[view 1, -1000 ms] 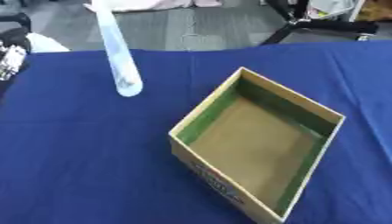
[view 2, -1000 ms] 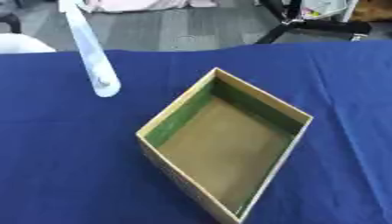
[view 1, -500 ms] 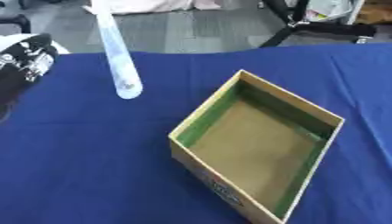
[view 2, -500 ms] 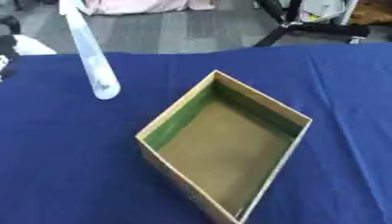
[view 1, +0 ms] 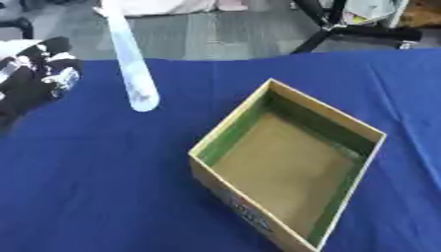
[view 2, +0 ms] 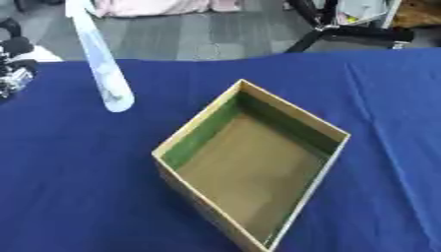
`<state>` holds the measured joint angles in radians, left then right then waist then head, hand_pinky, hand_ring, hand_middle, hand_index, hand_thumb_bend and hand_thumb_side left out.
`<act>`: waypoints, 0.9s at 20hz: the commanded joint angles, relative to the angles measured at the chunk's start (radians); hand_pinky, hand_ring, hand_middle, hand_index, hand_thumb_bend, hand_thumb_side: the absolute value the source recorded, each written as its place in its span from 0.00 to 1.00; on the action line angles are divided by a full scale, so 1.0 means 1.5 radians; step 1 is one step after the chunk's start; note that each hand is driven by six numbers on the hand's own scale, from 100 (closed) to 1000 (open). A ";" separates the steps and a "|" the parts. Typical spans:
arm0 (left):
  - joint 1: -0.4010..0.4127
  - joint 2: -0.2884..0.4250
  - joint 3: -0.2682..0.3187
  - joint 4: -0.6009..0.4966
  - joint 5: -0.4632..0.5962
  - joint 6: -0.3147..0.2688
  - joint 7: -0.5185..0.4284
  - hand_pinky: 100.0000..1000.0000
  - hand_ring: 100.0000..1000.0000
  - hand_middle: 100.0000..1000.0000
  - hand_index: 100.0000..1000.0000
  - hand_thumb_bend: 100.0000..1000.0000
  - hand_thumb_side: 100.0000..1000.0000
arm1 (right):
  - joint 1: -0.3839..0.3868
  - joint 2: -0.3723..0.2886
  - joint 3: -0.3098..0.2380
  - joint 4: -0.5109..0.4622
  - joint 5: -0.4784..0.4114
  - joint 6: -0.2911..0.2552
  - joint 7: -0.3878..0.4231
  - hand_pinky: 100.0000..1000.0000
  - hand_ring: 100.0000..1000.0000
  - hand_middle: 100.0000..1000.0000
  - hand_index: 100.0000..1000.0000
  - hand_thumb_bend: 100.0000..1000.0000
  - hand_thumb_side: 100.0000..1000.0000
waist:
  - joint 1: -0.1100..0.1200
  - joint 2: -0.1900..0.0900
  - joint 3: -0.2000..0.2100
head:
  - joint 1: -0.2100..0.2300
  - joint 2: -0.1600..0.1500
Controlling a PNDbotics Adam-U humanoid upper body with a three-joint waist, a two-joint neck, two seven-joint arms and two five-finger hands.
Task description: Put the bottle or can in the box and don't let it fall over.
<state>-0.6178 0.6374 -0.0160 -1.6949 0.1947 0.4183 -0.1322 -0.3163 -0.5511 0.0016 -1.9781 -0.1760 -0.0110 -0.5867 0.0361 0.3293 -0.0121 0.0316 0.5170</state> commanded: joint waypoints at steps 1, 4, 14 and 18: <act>-0.022 0.027 -0.002 0.009 -0.012 0.004 0.002 1.00 1.00 1.00 0.99 0.00 0.31 | -0.005 -0.015 -0.002 -0.015 0.004 0.000 0.003 1.00 0.96 1.00 1.00 0.00 0.41 | 0.000 -0.016 -0.001 | -0.006 -0.008; -0.037 0.032 -0.011 0.025 -0.026 0.008 0.001 1.00 1.00 1.00 0.99 0.00 0.31 | -0.005 -0.015 -0.001 -0.015 0.004 0.000 0.003 1.00 0.96 1.00 1.00 0.00 0.41 | 0.001 -0.016 -0.002 | -0.009 -0.007; -0.094 0.031 -0.035 0.075 -0.039 0.015 -0.019 1.00 1.00 1.00 1.00 0.00 0.33 | -0.006 -0.015 0.001 -0.015 0.005 -0.001 0.008 1.00 0.96 1.00 1.00 0.00 0.41 | 0.003 -0.013 -0.007 | -0.012 -0.012; -0.109 0.033 -0.040 0.088 -0.045 0.016 -0.028 1.00 1.00 1.00 1.00 0.00 0.36 | -0.009 -0.014 0.002 -0.015 0.004 -0.002 0.009 1.00 0.96 1.00 1.00 0.00 0.41 | 0.003 -0.010 -0.010 | -0.021 -0.014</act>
<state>-0.7619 0.6443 -0.0799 -1.5589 0.1325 0.4426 -0.1683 -0.3174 -0.5511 0.0074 -1.9781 -0.1747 -0.0131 -0.5766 0.0419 0.3299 -0.0263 0.0058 0.5073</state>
